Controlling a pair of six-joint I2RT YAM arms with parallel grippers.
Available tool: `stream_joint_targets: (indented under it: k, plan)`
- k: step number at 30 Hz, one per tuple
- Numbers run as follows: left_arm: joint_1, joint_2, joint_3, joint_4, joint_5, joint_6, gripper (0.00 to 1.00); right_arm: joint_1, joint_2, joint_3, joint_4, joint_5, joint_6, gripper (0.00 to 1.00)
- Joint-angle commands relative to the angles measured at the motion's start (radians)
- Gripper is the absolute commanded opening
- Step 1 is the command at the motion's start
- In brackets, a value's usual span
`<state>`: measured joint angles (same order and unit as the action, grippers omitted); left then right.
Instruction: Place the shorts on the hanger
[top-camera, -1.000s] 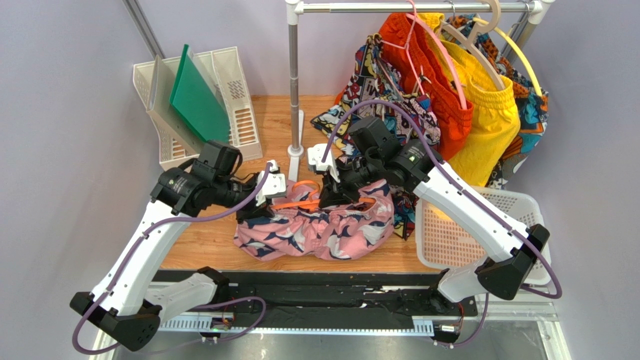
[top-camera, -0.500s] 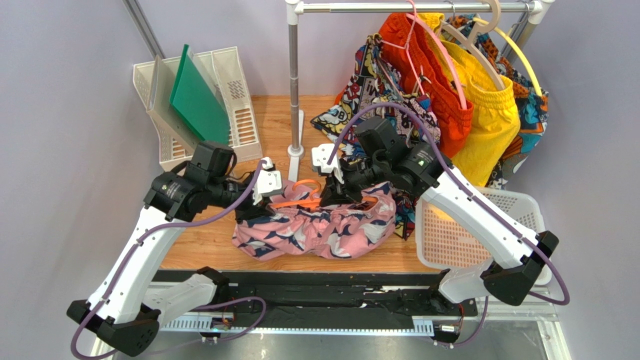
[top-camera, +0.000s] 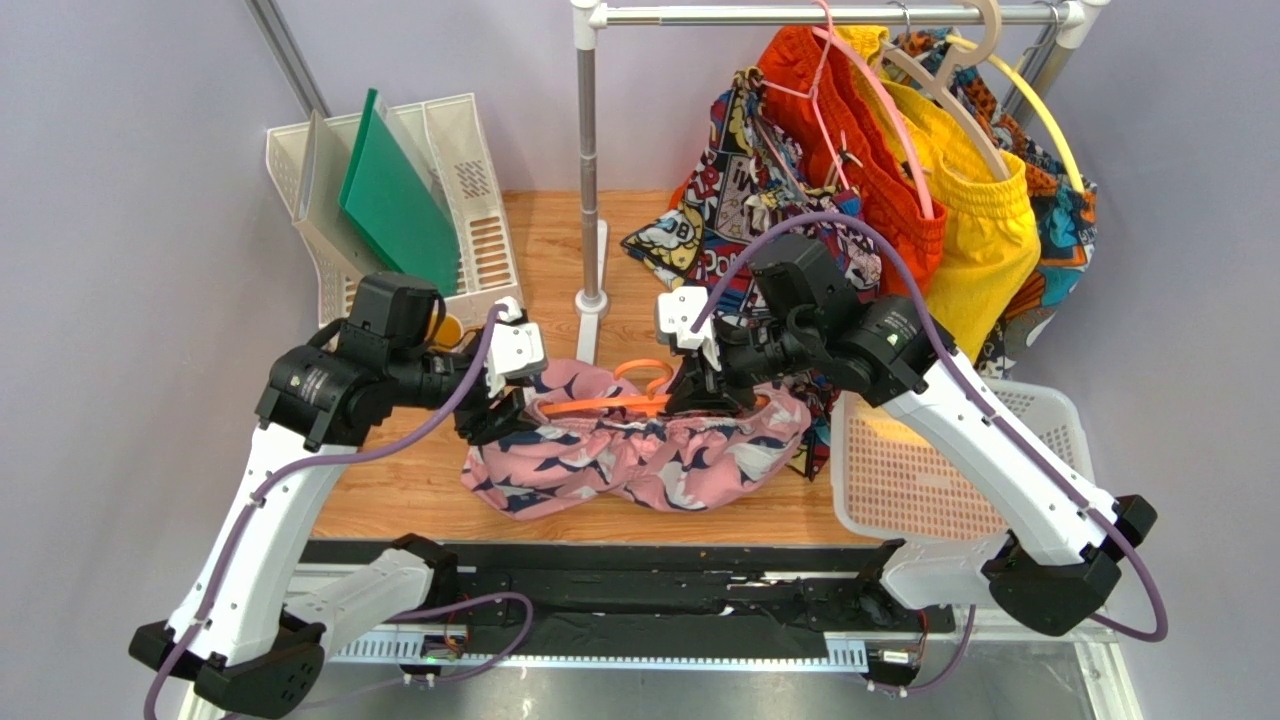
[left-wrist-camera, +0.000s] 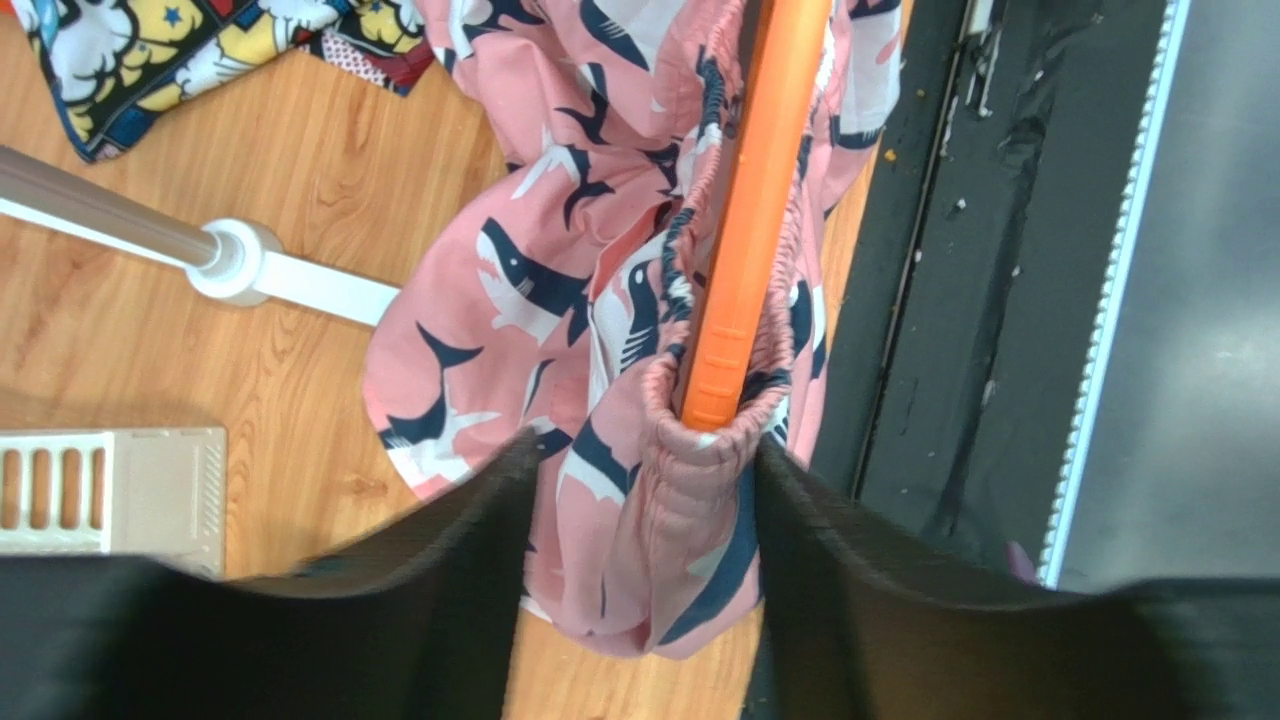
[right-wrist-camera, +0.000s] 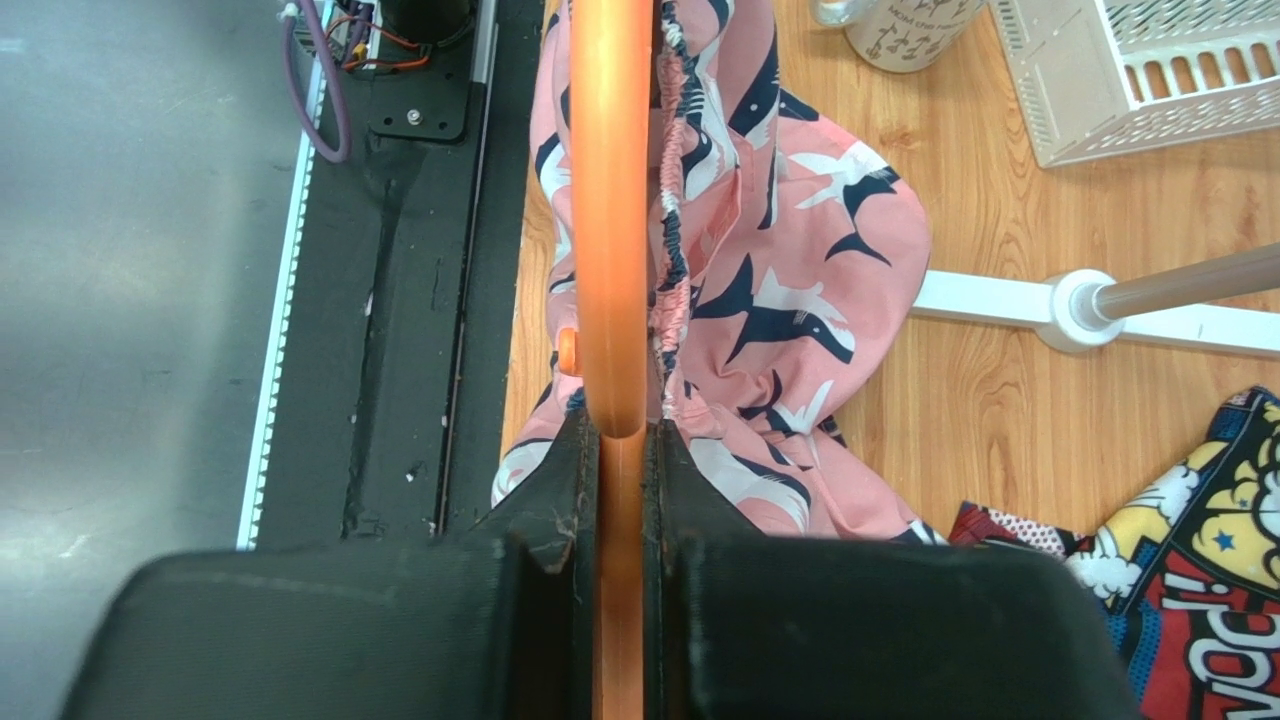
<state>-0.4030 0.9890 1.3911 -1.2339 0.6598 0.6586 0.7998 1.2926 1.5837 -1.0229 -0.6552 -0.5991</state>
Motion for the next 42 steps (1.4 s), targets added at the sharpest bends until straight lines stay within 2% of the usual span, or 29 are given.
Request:
stream_joint_targets:
  k: [1,5,11,18,22,28,35,42]
  plan:
    - [0.006,-0.026,0.068,0.03,0.009,-0.049,0.63,-0.007,-0.024,0.016,-0.006,0.009,0.042,0.0]
    - [0.021,-0.023,0.176,0.071,-0.037,-0.106,0.71,-0.03,-0.007,0.081,-0.019,0.127,0.172,0.0]
    - [0.058,-0.001,0.27,0.174,-0.045,-0.229,0.74,-0.12,-0.019,0.214,-0.153,0.288,0.329,0.0]
    - [0.058,0.016,0.253,0.313,0.018,-0.304,0.73,-0.287,0.053,0.418,-0.253,0.339,0.442,0.0]
    - [0.058,0.039,0.261,0.34,0.041,-0.3,0.72,-0.323,0.094,0.527,-0.226,0.397,0.528,0.0]
    - [0.058,0.031,0.255,0.341,0.043,-0.292,0.72,-0.353,0.171,0.682,-0.197,0.549,0.564,0.0]
    - [0.058,0.007,0.204,0.353,0.044,-0.3,0.72,-0.407,0.3,0.861,-0.071,0.546,0.591,0.0]
    - [0.056,-0.033,0.152,0.355,0.035,-0.297,0.72,-0.413,0.369,0.877,0.243,0.583,0.648,0.0]
